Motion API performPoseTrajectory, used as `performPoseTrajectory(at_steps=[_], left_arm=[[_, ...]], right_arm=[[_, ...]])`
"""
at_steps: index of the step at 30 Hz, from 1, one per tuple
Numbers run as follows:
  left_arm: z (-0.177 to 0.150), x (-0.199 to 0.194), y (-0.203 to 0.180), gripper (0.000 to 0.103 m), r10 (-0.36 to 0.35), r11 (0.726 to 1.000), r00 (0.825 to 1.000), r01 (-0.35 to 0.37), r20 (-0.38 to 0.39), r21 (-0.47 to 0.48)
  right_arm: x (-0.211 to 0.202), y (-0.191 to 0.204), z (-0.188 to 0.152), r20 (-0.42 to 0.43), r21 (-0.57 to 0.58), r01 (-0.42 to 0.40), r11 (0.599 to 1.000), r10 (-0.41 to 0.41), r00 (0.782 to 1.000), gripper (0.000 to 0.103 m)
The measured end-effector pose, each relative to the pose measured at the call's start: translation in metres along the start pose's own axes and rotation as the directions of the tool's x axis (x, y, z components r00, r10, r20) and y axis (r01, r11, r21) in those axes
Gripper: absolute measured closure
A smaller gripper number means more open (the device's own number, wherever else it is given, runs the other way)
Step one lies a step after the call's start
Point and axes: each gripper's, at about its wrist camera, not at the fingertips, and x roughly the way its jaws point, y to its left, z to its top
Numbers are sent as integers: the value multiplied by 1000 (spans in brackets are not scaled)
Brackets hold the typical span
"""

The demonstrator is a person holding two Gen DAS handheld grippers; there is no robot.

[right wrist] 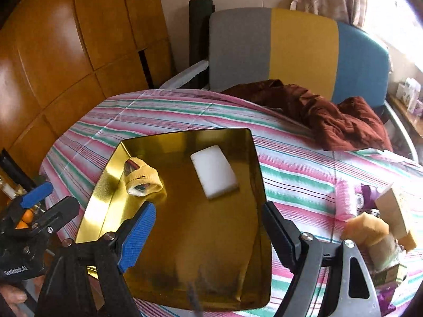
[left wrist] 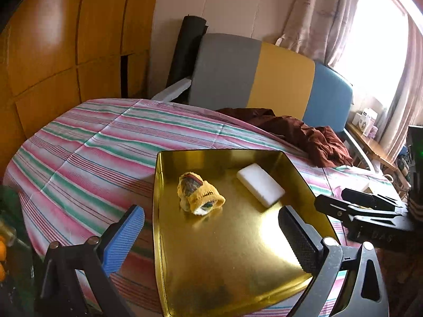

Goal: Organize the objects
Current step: 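Carry both items to the gold tray and open both tools to release them, then withdraw both tools from the tray back toward the item cluster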

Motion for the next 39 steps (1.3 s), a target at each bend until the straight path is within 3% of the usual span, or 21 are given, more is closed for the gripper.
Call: performPoseTrajectory(at_steps=[7,14,28,39], left_arm=[[-13,-11,-8,0,26,1000,1000,-26,18,7],[-22,-11,-8,0,28,1000,1000,-28,-7,0],[-23,-12,-25,0,21,999,1000,-20,-17,39],[-26,-5,-44,1,-2,997,999,6,-45,82]], right_arm=[[-15,4,-11,52,13,111,994,-111,992,20],[-34,7,-17,94,6,161,987,-161,982,20],[-54,6,-25,146,-14,175,984,-171,974,20],[-54,-18,-34,128,15,196,980,-197,972,20]])
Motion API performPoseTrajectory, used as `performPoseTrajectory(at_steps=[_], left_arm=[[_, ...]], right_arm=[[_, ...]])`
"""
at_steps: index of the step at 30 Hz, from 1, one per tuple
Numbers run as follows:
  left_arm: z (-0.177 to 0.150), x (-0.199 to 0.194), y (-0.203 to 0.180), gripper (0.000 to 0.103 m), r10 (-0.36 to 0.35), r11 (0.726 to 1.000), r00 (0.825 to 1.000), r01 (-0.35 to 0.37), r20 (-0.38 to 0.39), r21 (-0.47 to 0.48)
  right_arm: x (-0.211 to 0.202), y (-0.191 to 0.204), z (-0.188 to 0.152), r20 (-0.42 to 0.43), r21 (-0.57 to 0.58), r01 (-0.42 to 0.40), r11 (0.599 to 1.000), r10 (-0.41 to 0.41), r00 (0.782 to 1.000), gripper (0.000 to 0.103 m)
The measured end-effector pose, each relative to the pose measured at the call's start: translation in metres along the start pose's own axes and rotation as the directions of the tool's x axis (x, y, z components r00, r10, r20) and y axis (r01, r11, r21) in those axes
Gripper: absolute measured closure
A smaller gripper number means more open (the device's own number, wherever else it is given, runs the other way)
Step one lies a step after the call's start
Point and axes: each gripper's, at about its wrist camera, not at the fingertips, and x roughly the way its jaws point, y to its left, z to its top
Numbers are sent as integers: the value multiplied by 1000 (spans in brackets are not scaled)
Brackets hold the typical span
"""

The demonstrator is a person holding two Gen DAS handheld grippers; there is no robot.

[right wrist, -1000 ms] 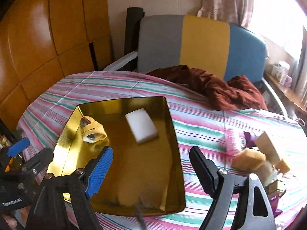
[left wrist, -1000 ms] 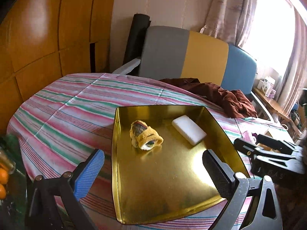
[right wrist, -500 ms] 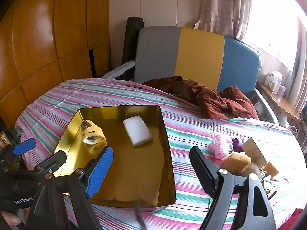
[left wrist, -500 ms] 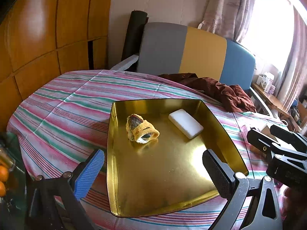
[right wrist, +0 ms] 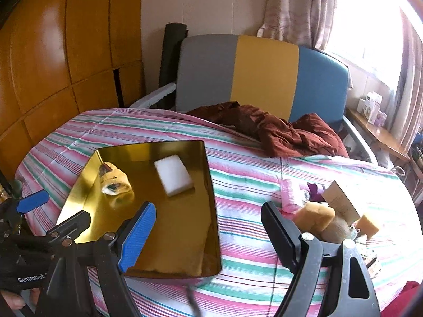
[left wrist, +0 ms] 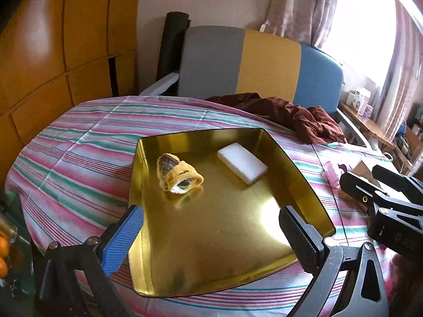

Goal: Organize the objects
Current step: 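Withdraw both tools from the tray back toward the item cluster, then grasp the plastic-wrapped white bundle with the right tool while the left tool grasps the purple snack packet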

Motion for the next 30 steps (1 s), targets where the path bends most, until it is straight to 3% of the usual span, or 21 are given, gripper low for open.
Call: performPoseTrajectory(at_steps=[7,16,20,22,26,30], left_arm=[[0,7,-24,0,-64,996,998,66,-22,53],[-6,15,-69,0,-188,969,980,197,-72,148],[-10,18,-87,0,-229,952,968,244,-99,186],[-12,19,-95,0,-253,942,961,271,-112,200],[-15,21,-114,0,-308,913,940,335,-146,231],[-17,21,-134,0,-346,884,922,382,-171,270]], right_arm=[[4,-44,-23,-68,37,48,998,-45,997,20],[-16,-164,-69,-258,91,104,990,-78,963,20],[-29,-223,-82,-389,55,153,987,-120,913,20],[-30,-248,-92,-471,11,151,988,-128,873,20],[-19,-277,-111,-598,7,100,995,-76,798,20],[-1,-279,-126,-685,23,28,999,-5,728,21]])
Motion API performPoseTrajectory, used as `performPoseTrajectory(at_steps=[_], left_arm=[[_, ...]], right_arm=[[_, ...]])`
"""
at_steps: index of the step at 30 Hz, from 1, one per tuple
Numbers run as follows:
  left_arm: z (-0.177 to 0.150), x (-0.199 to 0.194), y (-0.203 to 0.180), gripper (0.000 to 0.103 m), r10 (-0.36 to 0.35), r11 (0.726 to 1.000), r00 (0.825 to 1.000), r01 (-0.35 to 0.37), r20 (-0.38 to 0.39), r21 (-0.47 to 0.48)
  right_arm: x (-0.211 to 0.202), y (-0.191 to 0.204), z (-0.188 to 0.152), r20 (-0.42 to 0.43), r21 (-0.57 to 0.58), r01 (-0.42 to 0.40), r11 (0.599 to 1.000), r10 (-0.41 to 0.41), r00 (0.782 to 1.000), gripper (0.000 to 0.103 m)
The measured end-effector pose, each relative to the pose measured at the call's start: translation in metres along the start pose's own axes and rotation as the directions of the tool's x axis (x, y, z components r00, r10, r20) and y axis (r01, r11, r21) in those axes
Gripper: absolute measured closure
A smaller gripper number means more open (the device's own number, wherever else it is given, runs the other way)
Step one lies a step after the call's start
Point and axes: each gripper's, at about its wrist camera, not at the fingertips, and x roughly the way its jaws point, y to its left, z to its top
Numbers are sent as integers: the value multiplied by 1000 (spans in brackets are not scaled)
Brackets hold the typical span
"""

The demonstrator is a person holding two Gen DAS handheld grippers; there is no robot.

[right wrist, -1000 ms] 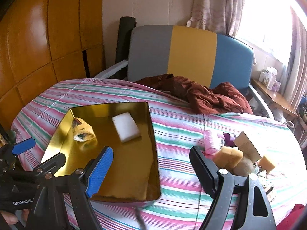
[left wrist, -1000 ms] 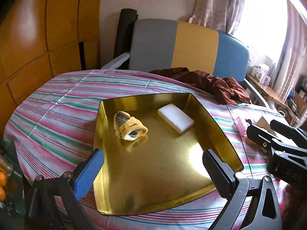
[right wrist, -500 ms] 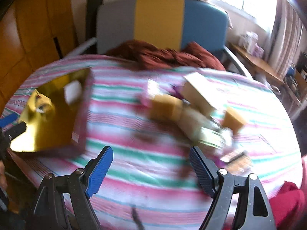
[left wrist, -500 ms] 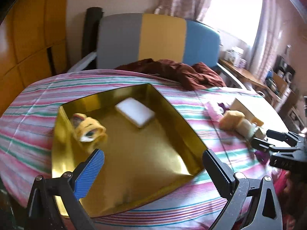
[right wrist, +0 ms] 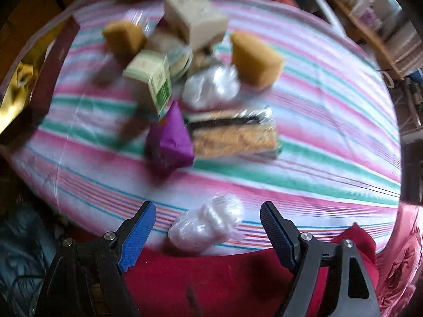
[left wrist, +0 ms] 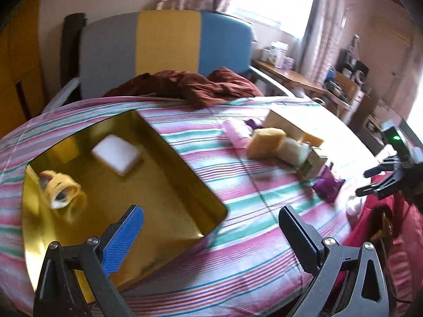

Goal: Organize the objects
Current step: 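Grasp the plastic-wrapped white bundle with the right tool while the left tool grasps the purple snack packet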

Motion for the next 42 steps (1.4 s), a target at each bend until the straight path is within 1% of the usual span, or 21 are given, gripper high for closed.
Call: performPoseTrajectory(at_steps=[4,5,6,7,8,10,11,14,18,21,23,24,26,27,28,31,32,33,36,37,42], left_arm=[[2,8,-11,0,-30,999,999,31,-22,24],[3,10,-13,0,-37,999,999,37,-28,26],[3,13,-14,0,-45,999,998,46,-36,29],[3,15,-17,0,-53,998,998,55,-42,32],[3,17,-19,0,-59,997,997,61,-46,36],[5,21,-25,0,-79,995,995,82,-57,48],[6,24,-29,0,-92,994,994,96,-63,53],[7,31,-39,1,-137,988,987,142,-83,67],[10,47,-61,2,-208,972,969,219,-134,81],[12,64,-79,5,-262,959,947,278,-188,62],[13,75,-92,10,-297,949,928,313,-224,38],[14,81,-99,10,-305,946,922,322,-239,33],[17,91,-114,16,-319,942,911,335,-263,16],[19,97,-122,17,-332,938,903,346,-274,3],[21,102,-128,17,-342,936,895,352,-285,-18],[27,118,-147,18,-368,929,877,364,-309,-73],[29,124,-154,18,-371,928,873,362,-316,-86],[30,128,-158,18,-375,926,870,364,-321,-97],[32,143,-170,18,-391,920,857,357,-336,-160],[32,148,-173,18,-398,917,853,354,-338,-185],[32,165,-178,18,-385,915,859,307,-338,-262]], right_arm=[[21,8,2,-85,-38,-7,999,4,996,24],[25,9,2,-99,-41,-8,999,4,995,29],[29,9,2,-116,-43,-13,999,8,993,37],[32,10,1,-132,-46,-13,999,7,991,42],[33,10,0,-140,-52,-8,999,0,990,51],[31,9,-2,-126,-54,3,999,-10,992,59],[29,8,-3,-114,-51,5,999,-11,993,66],[20,1,-6,-50,-2,20,1000,-20,999,66],[0,-16,-14,55,100,64,993,-70,996,66],[-17,-33,-21,149,207,69,976,-102,984,66],[-23,-41,-27,202,264,51,963,-107,973,66],[-24,-44,-29,217,279,45,959,-109,970,66],[-23,-46,-32,254,318,30,947,-115,960,66],[-23,-51,-34,267,335,17,942,-112,957,66],[-22,-52,-29,277,349,9,937,-112,954,66],[-22,-62,-31,313,398,-29,917,-106,944,66],[-26,-65,-35,341,413,-47,910,-107,934,66],[-27,-68,-22,348,417,-56,907,-103,932,65],[-28,-69,-27,377,441,-100,892,-83,923,65],[-21,-72,-23,384,440,-111,891,-75,920,65],[-28,-72,-30,413,448,-153,881,-53,909,65]])
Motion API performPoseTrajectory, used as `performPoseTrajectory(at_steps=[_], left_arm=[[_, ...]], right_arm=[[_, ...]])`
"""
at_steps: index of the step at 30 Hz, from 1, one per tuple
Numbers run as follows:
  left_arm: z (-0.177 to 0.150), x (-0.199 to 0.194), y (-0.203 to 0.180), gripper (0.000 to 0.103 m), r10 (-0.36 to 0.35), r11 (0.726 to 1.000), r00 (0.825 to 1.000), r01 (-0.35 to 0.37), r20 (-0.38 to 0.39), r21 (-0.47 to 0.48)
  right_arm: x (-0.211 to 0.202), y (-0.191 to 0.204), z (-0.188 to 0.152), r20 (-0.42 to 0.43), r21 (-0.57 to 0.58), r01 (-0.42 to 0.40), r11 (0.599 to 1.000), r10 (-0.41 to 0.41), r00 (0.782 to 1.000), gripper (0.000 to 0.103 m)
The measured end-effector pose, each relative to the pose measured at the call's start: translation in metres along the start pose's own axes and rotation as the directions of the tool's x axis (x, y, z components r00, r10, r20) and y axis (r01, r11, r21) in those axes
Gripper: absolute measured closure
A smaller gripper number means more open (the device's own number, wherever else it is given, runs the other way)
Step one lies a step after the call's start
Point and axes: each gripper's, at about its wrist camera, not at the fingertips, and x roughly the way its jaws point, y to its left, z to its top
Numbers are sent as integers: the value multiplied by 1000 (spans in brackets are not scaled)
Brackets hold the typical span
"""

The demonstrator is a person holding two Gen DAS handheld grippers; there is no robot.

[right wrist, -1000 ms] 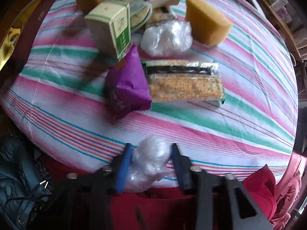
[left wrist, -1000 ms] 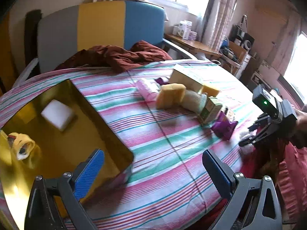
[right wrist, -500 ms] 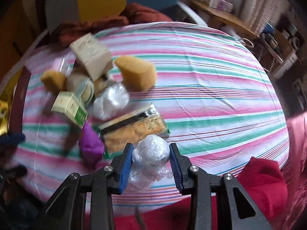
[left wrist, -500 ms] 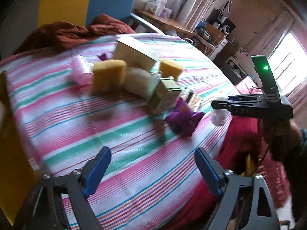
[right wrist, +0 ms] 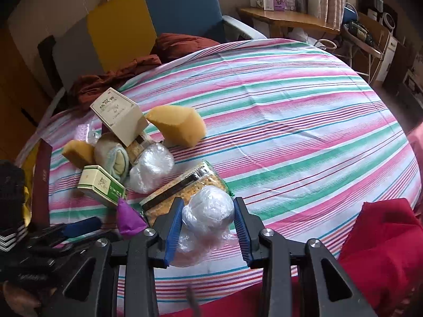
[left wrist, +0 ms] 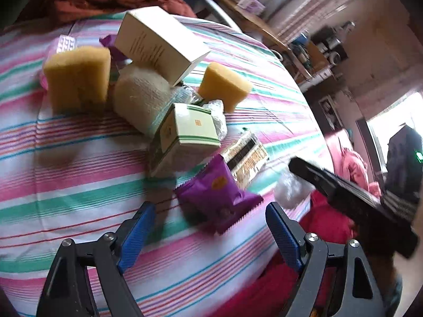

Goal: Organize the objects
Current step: 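Grasp the plastic-wrapped white bundle with the right tool while the left tool grasps the purple snack packet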

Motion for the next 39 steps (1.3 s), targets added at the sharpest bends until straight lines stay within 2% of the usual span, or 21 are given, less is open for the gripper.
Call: performPoseTrajectory(at_steps=[5,9,11,14,17,19,23,25,27,33,39], left_arm=[[5,13,1,18,-3,997,1000,4,17,-77],[0,21,-4,23,38,999,999,-38,31,-8],[-3,21,-6,40,58,997,998,-60,30,58],[-6,19,0,49,51,994,998,-55,41,96],[-10,18,2,50,43,991,999,-46,25,128],[-14,17,0,50,64,983,998,-67,22,170],[-21,20,-11,50,128,957,991,-132,32,259],[-25,23,-16,51,155,933,987,-160,39,322],[-30,23,-19,59,180,910,982,-189,59,369],[-38,8,-7,63,149,902,987,-162,63,400],[-58,-28,8,63,114,898,990,-140,85,417]], right_arm=[[0,-3,0,16,15,-19,1000,19,1000,65],[-2,-4,0,27,21,-28,999,27,999,65],[-3,-4,-1,31,27,-27,999,26,999,65],[-4,-4,-1,31,27,-27,999,27,999,65],[-3,-4,0,29,26,-24,999,23,999,65],[-3,-4,0,26,23,-20,1000,19,999,65],[-2,-3,0,25,19,-8,1000,7,1000,65],[-2,-3,0,24,21,-4,1000,4,1000,65],[-2,-3,0,26,23,-1,1000,0,1000,65],[-3,-3,-1,38,24,22,999,-23,999,66],[-8,3,-3,70,2,64,998,-64,995,66]])
